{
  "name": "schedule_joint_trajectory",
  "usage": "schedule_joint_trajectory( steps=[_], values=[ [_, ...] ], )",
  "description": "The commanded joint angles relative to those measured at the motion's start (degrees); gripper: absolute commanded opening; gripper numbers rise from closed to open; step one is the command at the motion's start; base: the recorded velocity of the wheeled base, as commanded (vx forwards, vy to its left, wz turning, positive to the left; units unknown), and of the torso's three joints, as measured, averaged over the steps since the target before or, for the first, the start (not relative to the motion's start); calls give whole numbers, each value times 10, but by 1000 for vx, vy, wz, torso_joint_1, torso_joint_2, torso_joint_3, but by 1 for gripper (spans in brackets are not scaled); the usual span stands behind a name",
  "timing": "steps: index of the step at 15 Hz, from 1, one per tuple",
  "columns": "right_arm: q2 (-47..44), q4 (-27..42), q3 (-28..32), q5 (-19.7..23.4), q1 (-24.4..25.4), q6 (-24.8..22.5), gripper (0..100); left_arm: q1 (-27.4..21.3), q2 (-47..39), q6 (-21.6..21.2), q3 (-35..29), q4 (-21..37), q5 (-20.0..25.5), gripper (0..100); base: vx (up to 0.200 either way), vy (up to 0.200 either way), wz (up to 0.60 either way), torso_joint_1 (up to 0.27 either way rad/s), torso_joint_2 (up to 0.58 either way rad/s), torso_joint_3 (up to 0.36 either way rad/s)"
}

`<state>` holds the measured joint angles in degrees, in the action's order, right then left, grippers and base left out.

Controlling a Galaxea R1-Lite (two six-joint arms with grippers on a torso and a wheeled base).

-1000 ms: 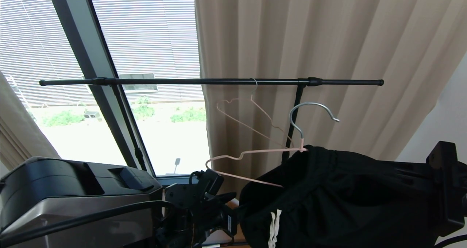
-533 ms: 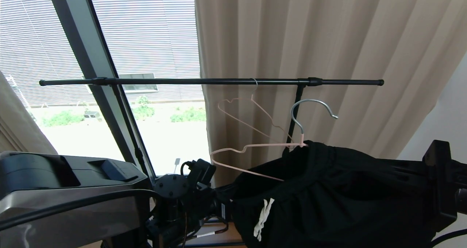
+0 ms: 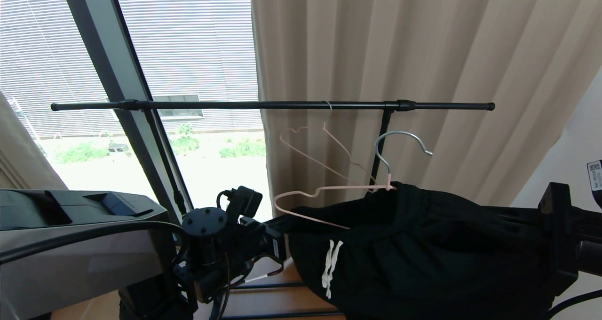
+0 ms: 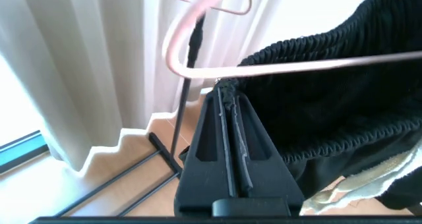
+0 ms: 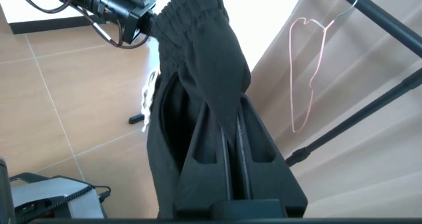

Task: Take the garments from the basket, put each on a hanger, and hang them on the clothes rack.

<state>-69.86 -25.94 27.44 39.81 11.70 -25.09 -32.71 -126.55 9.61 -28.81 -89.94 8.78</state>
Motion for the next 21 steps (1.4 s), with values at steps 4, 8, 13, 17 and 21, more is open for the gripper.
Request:
schedule_joint_trajectory(
  steps=[4, 8, 13, 17, 21],
  values=[
    [-4, 0, -2, 0, 0, -1, 0, 41, 1, -3, -20, -1, 2, 0, 0, 0, 0, 0, 0, 0],
    [-3, 1, -3, -1, -6, -3, 0, 59, 7, -14, -27, -1, 2, 0, 0, 0, 0, 0, 0, 0],
    [-4, 1, -4, -1, -17, -15, 0, 67, 17, -14, -28, -1, 3, 0, 0, 0, 0, 0, 0, 0],
    [-21, 4, -12, -4, -37, -83, 0, 68, 27, -16, -27, -1, 4, 0, 0, 0, 0, 0, 0, 0],
    [-45, 2, -17, -5, -39, -118, 0, 69, 32, -52, -21, -1, 4, 0, 0, 0, 0, 0, 0, 0]
  ],
)
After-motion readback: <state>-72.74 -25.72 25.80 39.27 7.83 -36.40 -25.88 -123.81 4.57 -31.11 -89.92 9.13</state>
